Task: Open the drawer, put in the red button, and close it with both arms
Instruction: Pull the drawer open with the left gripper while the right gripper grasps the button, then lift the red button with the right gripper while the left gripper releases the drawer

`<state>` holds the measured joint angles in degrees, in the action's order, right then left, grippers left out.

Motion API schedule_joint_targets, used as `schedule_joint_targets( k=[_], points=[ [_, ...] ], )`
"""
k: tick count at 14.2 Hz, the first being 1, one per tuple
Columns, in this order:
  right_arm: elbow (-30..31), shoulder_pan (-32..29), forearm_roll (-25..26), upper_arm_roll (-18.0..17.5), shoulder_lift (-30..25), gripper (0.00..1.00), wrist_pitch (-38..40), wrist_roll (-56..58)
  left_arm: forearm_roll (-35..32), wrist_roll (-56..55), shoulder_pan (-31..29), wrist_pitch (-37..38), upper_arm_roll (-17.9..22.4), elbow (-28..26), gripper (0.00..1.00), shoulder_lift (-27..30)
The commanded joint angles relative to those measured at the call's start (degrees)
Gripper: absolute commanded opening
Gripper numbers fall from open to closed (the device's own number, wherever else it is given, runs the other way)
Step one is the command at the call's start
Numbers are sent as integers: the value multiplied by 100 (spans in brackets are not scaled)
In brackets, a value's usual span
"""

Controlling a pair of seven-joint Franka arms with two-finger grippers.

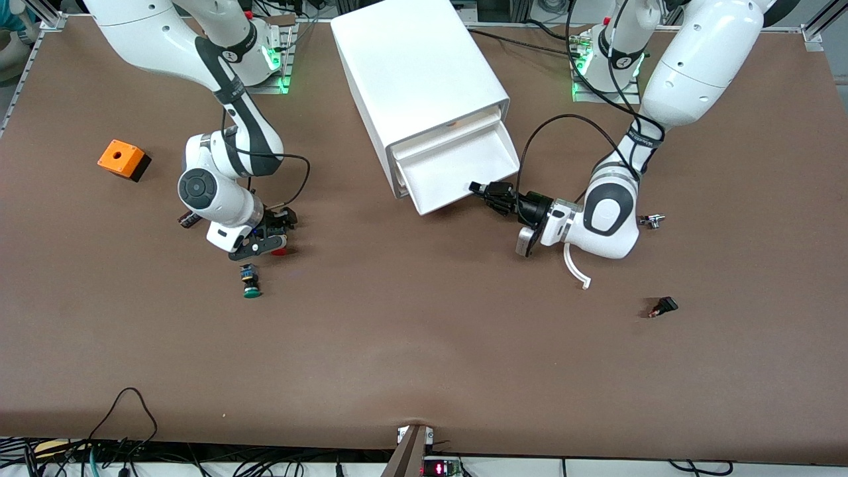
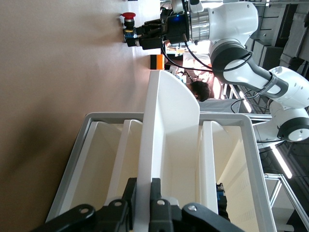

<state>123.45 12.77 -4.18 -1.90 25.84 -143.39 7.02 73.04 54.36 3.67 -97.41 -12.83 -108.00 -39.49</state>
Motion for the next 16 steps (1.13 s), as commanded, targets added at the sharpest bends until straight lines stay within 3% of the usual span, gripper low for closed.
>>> schedule_joint_targets(
  k=[1, 2, 5, 6, 7, 8, 9, 13, 16],
  points=[
    [144, -47, -12, -21, -88, 67, -84, 80, -272, -347, 11, -190, 149, 262, 0, -155],
    [136, -47, -12, -21, -88, 56, -84, 89, -264, -347, 11, -190, 149, 271, 0, -155],
    [110, -47, -4, -21, -88, 39, -84, 80, -264, -364, 11, -190, 158, 349, 0, -164],
    [92, -47, -4, -21, -96, 22, -67, 45, -264, -364, 11, -199, 158, 376, 0, -164],
    [83, -47, -12, -21, -105, 22, -66, 62, -272, -382, 19, -199, 166, 376, 0, -164],
    [74, -47, -12, -21, -114, 22, -66, 54, -272, -365, 19, -199, 166, 376, 24, -164],
    [57, -47, -12, -21, -123, 22, -58, 71, -316, -338, 11, -199, 166, 368, 99, -164],
    [-84, -47, -4, -21, -307, 21, -49, 124, -500, -391, -42, -199, 210, 385, 100, -68],
    [-277, -38, 40, -20, -535, 21, -23, 141, -764, -1065, -42, -190, 237, 403, 100, 274]
  ],
)
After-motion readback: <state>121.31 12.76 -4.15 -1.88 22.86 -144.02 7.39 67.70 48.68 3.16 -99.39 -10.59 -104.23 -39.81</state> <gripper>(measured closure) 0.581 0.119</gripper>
